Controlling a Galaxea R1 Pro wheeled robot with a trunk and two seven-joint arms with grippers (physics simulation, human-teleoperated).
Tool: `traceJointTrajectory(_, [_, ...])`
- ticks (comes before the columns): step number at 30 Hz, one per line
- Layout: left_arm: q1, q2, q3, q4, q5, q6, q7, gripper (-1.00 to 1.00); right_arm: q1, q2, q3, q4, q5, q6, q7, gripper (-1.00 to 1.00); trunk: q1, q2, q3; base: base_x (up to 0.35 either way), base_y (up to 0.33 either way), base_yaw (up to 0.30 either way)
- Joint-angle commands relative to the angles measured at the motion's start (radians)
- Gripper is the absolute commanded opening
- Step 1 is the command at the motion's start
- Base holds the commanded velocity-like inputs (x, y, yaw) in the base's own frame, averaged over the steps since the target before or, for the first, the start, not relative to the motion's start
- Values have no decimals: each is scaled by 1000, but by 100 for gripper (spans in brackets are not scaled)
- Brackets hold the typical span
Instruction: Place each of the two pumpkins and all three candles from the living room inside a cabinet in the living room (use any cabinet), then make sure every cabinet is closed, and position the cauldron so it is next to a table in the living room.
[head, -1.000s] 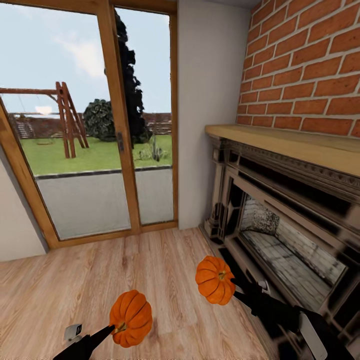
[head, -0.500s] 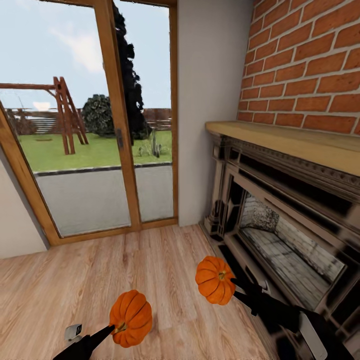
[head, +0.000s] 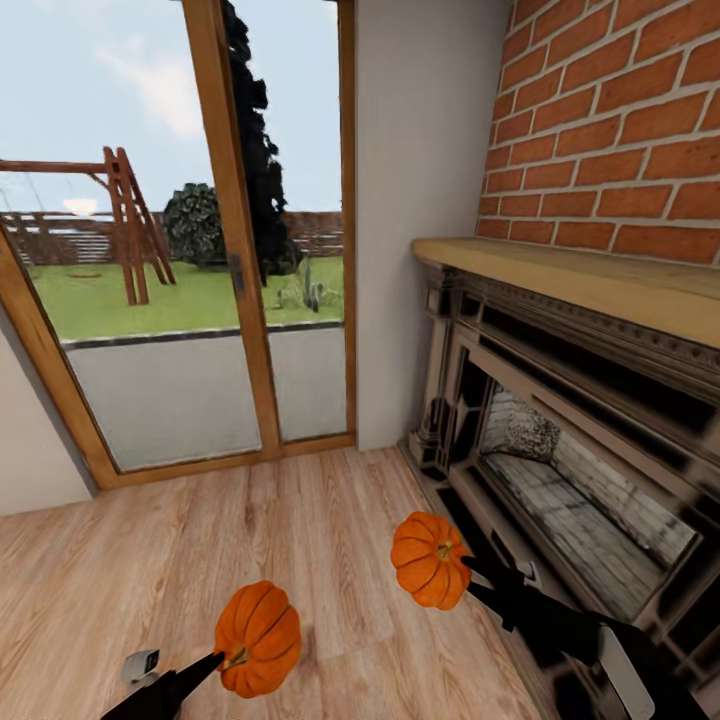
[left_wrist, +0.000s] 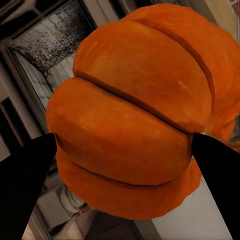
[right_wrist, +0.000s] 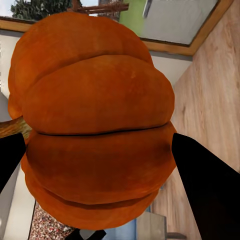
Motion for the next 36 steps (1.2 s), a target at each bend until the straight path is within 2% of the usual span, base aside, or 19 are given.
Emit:
traceJointTrajectory(1, [-1, 2, -6, 1, 10, 10, -3, -100, -1, 0, -1, 0, -3, 4, 3, -100, 0, -1, -1, -101, 82, 0])
traceJointTrajectory(12, [-1, 3, -6, 2, 13, 9, -5, -100, -1, 0, -1, -2, -6, 4, 4, -100, 0, -1, -2, -216, 171, -43])
traceJointTrajectory(24, [-1, 3, -6, 2, 13, 9, -6, -100, -1, 0, -1, -2, -6, 4, 4, -100, 0, -1, -2, -64, 258, -256])
traceJointTrajectory(36, [-1, 3, -6, 2, 13, 8, -8, -100, -1, 0, -1, -2, -6, 4, 4, -100, 0, -1, -2, -1, 31, -275])
